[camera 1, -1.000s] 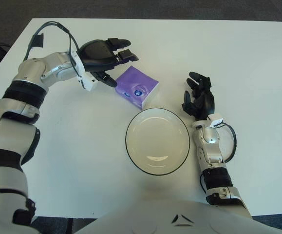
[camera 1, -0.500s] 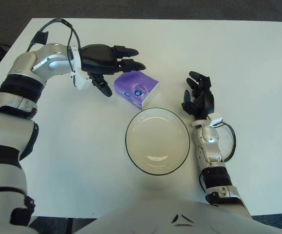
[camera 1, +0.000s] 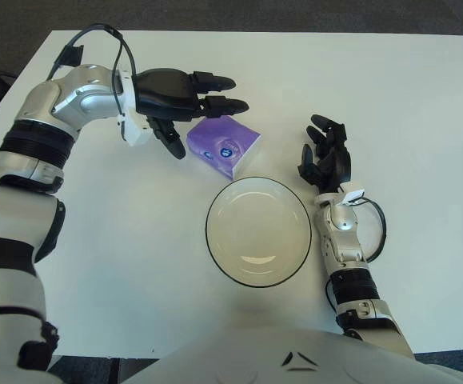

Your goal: Put the tissue paper into the plate.

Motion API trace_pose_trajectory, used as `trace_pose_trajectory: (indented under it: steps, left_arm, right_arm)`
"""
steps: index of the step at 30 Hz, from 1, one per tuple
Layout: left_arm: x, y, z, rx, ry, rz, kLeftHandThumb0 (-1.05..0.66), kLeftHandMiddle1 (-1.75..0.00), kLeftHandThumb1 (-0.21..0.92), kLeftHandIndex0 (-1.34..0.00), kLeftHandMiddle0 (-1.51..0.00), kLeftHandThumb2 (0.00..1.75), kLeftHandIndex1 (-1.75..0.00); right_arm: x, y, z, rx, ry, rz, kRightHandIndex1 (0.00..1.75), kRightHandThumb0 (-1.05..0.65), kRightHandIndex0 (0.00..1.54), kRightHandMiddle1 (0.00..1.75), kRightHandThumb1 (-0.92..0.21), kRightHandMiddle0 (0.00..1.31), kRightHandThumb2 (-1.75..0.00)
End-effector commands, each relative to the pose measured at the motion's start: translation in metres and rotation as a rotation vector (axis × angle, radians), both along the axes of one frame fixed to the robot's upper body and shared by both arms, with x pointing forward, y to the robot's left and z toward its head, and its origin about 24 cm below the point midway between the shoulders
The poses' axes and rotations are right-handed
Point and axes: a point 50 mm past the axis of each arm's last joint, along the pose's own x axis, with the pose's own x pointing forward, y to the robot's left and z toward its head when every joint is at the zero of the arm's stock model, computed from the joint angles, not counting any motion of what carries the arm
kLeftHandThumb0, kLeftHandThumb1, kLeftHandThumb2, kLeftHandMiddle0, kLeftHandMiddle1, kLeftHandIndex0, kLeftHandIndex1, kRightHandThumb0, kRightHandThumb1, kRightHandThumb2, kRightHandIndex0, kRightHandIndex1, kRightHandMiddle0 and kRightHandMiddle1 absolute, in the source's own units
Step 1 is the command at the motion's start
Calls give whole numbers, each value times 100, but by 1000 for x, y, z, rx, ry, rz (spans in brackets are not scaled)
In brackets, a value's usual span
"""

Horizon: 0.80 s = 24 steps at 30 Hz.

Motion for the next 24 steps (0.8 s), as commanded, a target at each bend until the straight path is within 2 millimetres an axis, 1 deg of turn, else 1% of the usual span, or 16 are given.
trace_pose_trajectory:
  steps: [1,8,14,18,24]
  left_arm:
    - [1,-1,-5,0,-7,11,-105,0,92,0,0,19,0]
    - [5,-6,-9,-3,-29,27,-105,0,92,0,0,31,0]
    - [17,-11,-18,-24,-85,73,-105,0,92,0,0,44,0]
    - [20,-11,-21,-40,-115,88,-105,0,92,0,0,46,0]
    - [28,-10,-29,-52,-121,144,-105,0,92,0,0,37,0]
  right_arm:
    - [-13,-4,-41,10,202,-18,72,-38,40,106,-66,0,-85]
    - [-13,-4,-43,5,201,-24,72,-39,38,107,-66,0,-84]
    - [-13,-4,-42,-5,197,-33,73,-39,38,108,-65,1,-84]
    - [-14,-4,-42,-6,197,-32,74,-39,38,107,-66,0,-85]
    - [-15,-5,-41,-1,191,-31,74,-39,37,107,-66,0,-85]
